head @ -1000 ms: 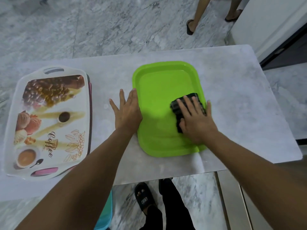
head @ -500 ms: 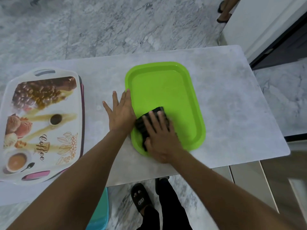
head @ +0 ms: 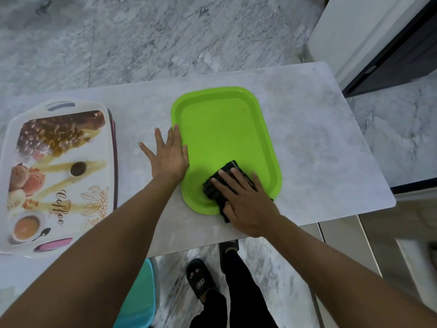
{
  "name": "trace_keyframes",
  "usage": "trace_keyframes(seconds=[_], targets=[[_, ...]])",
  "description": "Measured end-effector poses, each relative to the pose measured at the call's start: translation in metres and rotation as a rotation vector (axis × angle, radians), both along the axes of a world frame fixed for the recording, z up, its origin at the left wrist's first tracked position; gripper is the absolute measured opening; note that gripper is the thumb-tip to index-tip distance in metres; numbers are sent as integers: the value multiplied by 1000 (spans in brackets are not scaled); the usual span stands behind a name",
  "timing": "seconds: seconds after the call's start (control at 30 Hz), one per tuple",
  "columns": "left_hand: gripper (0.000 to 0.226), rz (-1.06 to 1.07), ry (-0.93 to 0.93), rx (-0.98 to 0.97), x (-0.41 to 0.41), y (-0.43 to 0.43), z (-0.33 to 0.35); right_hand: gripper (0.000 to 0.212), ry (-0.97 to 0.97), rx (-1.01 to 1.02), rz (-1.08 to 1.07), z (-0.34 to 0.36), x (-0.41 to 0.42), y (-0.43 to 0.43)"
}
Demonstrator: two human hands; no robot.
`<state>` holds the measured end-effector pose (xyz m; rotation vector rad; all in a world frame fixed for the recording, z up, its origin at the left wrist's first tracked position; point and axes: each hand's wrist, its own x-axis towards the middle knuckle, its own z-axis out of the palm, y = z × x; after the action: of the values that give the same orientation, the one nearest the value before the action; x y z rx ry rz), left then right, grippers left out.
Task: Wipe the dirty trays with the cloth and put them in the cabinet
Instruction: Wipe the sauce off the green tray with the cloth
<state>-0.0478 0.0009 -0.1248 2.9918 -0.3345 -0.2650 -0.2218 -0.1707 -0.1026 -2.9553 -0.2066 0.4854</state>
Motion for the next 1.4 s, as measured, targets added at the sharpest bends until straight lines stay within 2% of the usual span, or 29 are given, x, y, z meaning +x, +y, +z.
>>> trace_keyframes(seconds=[0.2, 0.33, 0.4, 0.5, 0.6, 0.7, 0.83, 1.0, 1.4], targets=[[61, -28, 19, -6, 0, 2, 2, 63, 32, -155, -127, 11, -27, -78], [61, -51, 13, -25, 1, 5, 3, 61, 17, -94, -360, 1, -9, -65], [61, -48, 11, -41, 1, 5, 2, 62, 0, -78, -403, -4, -4, -61], [65, 15, 10, -153, -1, -2, 2, 63, -34, -68, -427, -6, -4, -61], [76, 231, -15, -276, 6, -17, 5, 62, -44, -89, -422, -6, -5, -57], [56, 388, -99, -231, 12, -31, 2, 62, -32, -103, -431, -5, -4, -57], [42, 348, -166, -164, 14, -29, -11, 62, -45, -72, -457, -8, -4, -60], [43, 312, -175, -156, 16, -27, -10, 57, -46, -40, -516, -8, 29, -73], [40, 292, -161, -115, 18, -26, -10, 53, -158, -47, -458, -23, 157, -103]])
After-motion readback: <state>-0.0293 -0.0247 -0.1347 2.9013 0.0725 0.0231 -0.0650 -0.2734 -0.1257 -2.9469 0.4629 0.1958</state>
